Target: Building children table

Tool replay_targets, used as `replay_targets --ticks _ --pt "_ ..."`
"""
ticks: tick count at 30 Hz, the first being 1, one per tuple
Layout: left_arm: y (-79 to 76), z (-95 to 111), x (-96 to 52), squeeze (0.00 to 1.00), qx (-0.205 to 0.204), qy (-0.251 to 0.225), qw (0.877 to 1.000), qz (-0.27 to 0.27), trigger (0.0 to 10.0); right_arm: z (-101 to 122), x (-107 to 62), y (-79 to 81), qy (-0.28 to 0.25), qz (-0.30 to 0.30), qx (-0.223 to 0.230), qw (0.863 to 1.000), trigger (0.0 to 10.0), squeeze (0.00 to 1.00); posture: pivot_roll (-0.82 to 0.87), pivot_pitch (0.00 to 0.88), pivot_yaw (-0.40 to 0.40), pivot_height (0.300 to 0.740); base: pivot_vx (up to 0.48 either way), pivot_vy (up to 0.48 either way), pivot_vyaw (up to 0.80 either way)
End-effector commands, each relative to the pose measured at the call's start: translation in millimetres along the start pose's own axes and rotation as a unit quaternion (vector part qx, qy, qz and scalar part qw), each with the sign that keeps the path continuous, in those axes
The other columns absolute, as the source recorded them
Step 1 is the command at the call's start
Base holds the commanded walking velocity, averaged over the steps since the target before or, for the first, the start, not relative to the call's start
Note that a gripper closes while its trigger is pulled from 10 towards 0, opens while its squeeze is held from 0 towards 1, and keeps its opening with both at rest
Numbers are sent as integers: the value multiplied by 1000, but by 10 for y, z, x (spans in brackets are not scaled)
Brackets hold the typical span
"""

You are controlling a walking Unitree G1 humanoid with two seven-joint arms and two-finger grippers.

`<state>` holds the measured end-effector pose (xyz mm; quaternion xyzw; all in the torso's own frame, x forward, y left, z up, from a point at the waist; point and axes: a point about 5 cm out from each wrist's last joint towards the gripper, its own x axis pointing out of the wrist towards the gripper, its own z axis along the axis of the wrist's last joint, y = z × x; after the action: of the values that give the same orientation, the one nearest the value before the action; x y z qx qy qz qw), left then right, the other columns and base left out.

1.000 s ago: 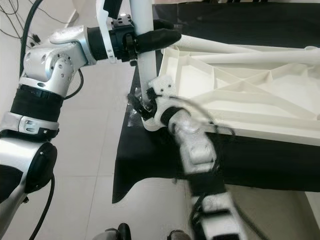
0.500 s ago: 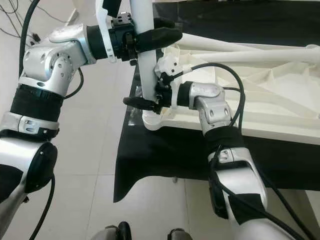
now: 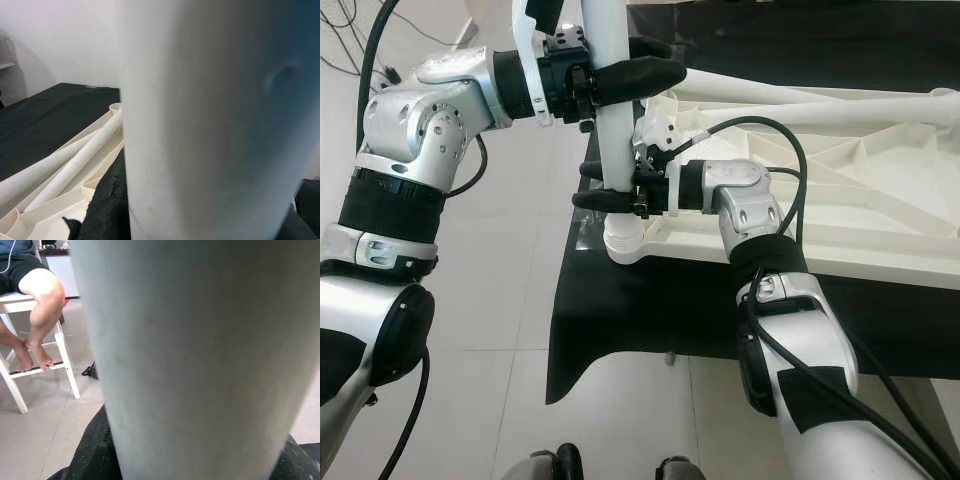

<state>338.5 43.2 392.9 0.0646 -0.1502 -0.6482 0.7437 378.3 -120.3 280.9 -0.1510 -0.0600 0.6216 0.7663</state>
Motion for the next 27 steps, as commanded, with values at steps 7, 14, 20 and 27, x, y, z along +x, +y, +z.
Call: replay_targets --ticks 7,14,20,27 --pt "-148 -50 186 0 -15 2 999 -43 10000 -449 166 185 93 -123 45 987 0 0 10 230 -3 740 0 0 0" --pt "-110 -22 159 0 -20 3 999 -34 10000 -673 237 668 81 -471 167 862 0 0 22 241 12 740 0 0 0" --pt "-91 -14 179 0 -15 9 999 -31 10000 -528 453 567 41 -460 133 877 0 0 8 210 20 740 0 0 0" --pt "-86 -7 179 0 -17 9 999 -28 0 -436 432 553 51 -461 126 877 10000 0 7 210 20 740 0 0 0"
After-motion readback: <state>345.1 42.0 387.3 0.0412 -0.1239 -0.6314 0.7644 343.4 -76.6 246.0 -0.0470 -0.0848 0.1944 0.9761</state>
